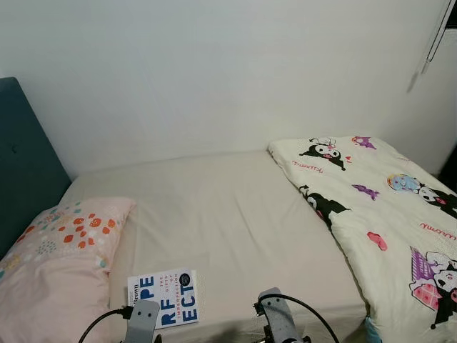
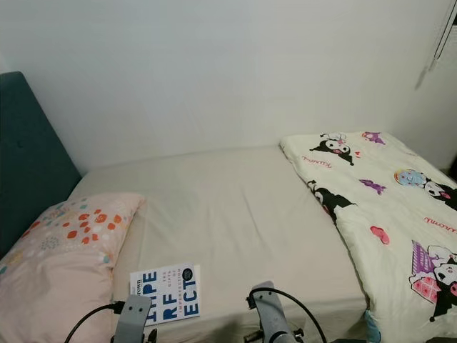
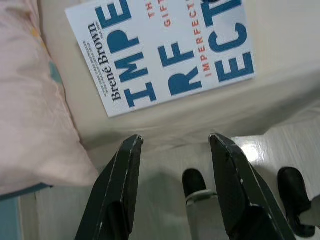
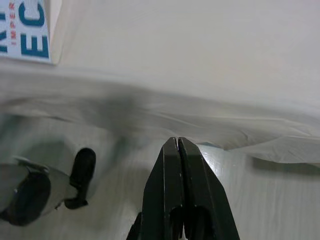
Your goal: Clean up the room
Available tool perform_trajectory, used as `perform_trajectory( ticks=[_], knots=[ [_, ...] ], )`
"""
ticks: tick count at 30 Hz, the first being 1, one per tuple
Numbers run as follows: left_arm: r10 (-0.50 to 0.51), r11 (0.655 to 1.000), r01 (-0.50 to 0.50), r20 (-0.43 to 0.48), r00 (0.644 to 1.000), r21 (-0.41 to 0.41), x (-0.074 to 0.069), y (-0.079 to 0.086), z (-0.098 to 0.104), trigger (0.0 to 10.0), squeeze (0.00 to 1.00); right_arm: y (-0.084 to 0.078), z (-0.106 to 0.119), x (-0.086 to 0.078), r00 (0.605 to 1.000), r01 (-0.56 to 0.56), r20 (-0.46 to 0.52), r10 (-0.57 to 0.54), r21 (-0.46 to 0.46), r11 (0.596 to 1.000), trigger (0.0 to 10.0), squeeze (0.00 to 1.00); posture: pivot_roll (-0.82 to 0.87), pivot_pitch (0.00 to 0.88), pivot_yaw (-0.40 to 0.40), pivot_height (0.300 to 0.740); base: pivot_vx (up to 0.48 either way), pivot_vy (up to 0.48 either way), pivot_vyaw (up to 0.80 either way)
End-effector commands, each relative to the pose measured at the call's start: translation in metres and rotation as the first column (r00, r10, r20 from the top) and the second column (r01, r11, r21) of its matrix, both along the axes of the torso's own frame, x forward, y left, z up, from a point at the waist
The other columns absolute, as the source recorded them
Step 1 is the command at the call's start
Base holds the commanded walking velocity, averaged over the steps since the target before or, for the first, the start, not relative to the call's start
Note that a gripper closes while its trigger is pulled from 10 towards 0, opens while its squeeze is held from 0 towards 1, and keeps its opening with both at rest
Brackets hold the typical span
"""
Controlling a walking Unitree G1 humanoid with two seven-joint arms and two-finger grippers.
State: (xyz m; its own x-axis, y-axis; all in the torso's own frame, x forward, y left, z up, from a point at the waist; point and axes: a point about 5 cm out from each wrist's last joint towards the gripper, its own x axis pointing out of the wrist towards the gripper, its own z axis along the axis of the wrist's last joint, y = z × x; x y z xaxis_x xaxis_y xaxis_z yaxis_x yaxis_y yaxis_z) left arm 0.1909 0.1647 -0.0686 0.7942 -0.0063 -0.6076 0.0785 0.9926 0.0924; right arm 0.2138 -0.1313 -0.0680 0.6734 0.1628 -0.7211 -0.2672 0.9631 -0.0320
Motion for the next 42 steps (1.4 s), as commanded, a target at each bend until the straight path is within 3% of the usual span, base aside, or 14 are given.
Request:
perform_trajectory(
  ticks=[1, 2, 5, 10, 19, 26, 35, 40, 42],
  knots=[
    [-0.003, 1.000, 0.003, 0.026, 1.000, 0.001, 0.004, 0.003, 0.003, 10.0, 0.00, 0.004, 0.006, 0.008, 0.999, -0.009, 0.040, 0.008, 0.033, 0.999, 10.0, 0.00, 0.01, 0.000, 0.034, 0.732, 0.000, 0.000, 0.00],
    [-0.003, 1.000, 0.003, 0.026, 1.000, 0.001, 0.004, 0.003, 0.003, 10.0, 0.00, 0.004, 0.006, 0.008, 0.999, -0.009, 0.040, 0.008, 0.033, 0.999, 10.0, 0.00, 0.01, 0.000, 0.034, 0.732, 0.000, 0.000, 0.00],
    [0.021, 0.999, -0.017, 0.117, 0.993, -0.030, 0.030, 0.008, 0.021, 10.0, 0.00, 0.007, 0.020, 0.027, 0.994, -0.013, 0.108, 0.006, 0.068, 0.998, 10.0, 0.00, -0.02, 0.000, 0.037, 0.732, 0.000, 0.000, 0.00],
    [0.070, 0.997, -0.066, 0.167, 0.984, -0.030, 0.040, 0.013, 0.030, 10.0, 0.00, 0.005, 0.027, 0.037, 0.989, 0.011, 0.145, -0.022, 0.071, 0.997, 10.0, 0.00, -0.03, 0.000, 0.041, 0.732, 0.000, 0.000, 0.00],
    [0.091, 0.996, -0.082, 0.240, 0.967, -0.046, 0.043, 0.006, 0.038, 10.0, 0.00, 0.004, 0.030, 0.041, 0.985, 0.011, 0.170, -0.022, 0.068, 0.998, 10.0, 0.00, -0.01, 0.000, 0.019, 0.732, 0.000, 0.000, 0.00],
    [0.111, 0.994, -0.109, 0.193, 0.975, -0.025, 0.038, 0.011, 0.032, 10.0, 0.00, 0.005, 0.028, 0.038, 0.989, 0.018, 0.147, -0.027, 0.064, 0.998, 10.0, 0.00, 0.00, 0.000, 0.012, 0.732, 0.000, 0.000, 0.00],
    [0.070, 0.998, -0.070, 0.151, 0.986, -0.003, 0.026, 0.010, 0.025, 10.0, 0.00, 0.005, 0.017, 0.023, 0.994, 0.023, 0.103, -0.029, 0.060, 0.998, 10.0, 0.00, -0.01, 0.000, 0.031, 0.732, 0.000, 0.000, 0.00],
    [0.028, 1.000, -0.028, 0.163, 0.986, -0.003, 0.030, 0.006, 0.028, 10.0, 0.00, 0.008, 0.019, 0.025, 0.993, -0.002, 0.114, -0.005, 0.061, 0.998, 10.0, 0.00, 0.00, 0.000, 0.033, 0.732, 0.000, 0.000, 0.00],
    [0.000, 1.000, 0.001, 0.189, 0.982, -0.009, 0.034, 0.003, 0.033, 10.0, 0.00, 0.010, 0.023, 0.030, 0.991, -0.009, 0.136, -0.001, 0.074, 0.997, 10.0, 0.00, 0.00, 0.041, 0.035, 0.732, 0.000, 0.000, 0.00]
  ],
)
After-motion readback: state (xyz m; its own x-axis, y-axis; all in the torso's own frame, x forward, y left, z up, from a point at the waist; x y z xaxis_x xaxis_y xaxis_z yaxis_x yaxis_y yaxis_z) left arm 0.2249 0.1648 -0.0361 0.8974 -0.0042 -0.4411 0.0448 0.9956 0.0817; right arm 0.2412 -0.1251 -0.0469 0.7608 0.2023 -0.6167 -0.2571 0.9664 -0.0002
